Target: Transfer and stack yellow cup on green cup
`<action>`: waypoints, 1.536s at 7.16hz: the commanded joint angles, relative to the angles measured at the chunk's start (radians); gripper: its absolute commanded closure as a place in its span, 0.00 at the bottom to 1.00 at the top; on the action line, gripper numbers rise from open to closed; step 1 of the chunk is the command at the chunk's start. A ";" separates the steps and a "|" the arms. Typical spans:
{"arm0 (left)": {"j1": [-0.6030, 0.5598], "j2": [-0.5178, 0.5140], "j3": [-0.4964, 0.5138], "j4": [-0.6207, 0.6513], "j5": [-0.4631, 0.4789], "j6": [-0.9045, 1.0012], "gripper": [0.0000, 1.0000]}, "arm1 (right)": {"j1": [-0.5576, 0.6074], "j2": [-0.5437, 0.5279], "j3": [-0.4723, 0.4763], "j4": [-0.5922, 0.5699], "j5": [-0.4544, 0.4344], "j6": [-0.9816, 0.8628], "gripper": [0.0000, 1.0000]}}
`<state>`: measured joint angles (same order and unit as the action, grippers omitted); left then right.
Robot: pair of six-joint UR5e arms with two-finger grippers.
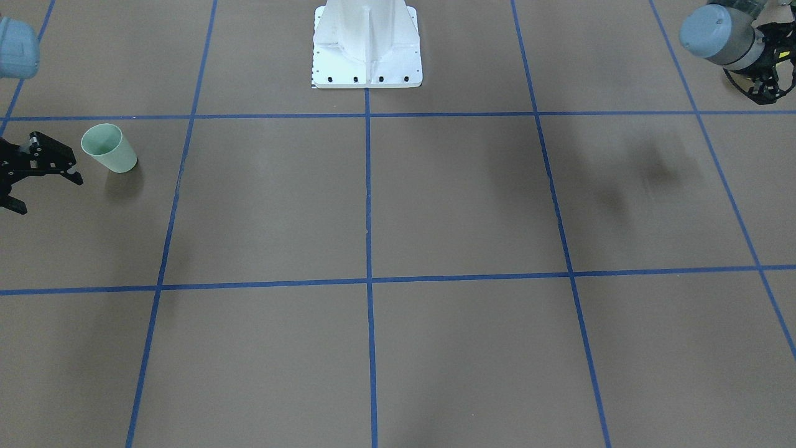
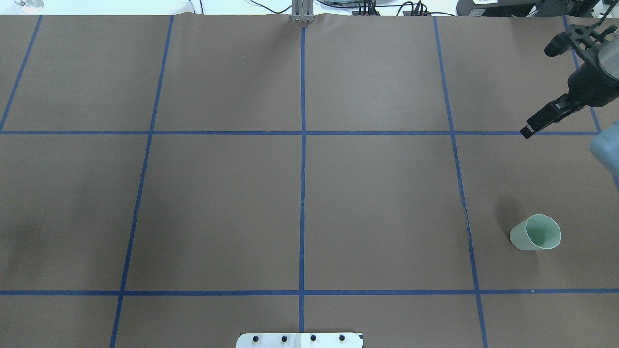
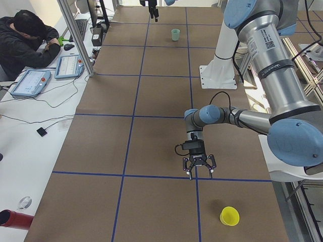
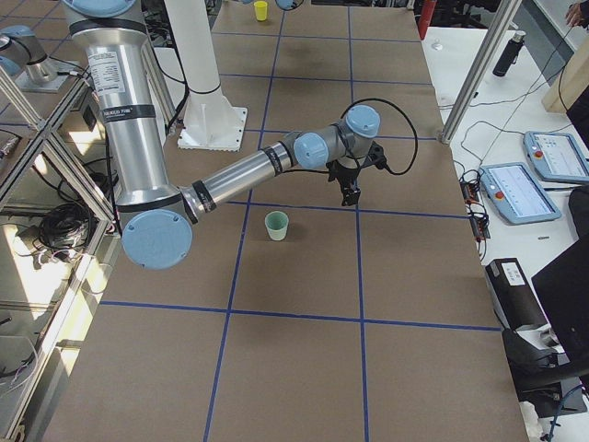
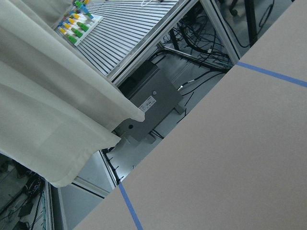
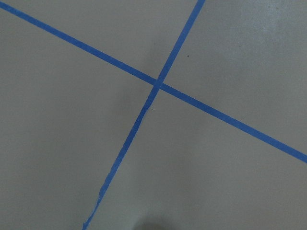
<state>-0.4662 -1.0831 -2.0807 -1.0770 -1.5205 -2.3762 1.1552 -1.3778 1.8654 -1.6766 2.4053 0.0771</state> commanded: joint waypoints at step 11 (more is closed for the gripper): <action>0.259 -0.127 0.485 -0.122 -0.202 -0.443 0.00 | -0.017 0.011 0.001 0.000 0.000 0.003 0.00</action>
<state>-0.2063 -1.2162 -1.6140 -1.1664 -1.7151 -2.8038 1.1383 -1.3670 1.8678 -1.6766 2.4053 0.0798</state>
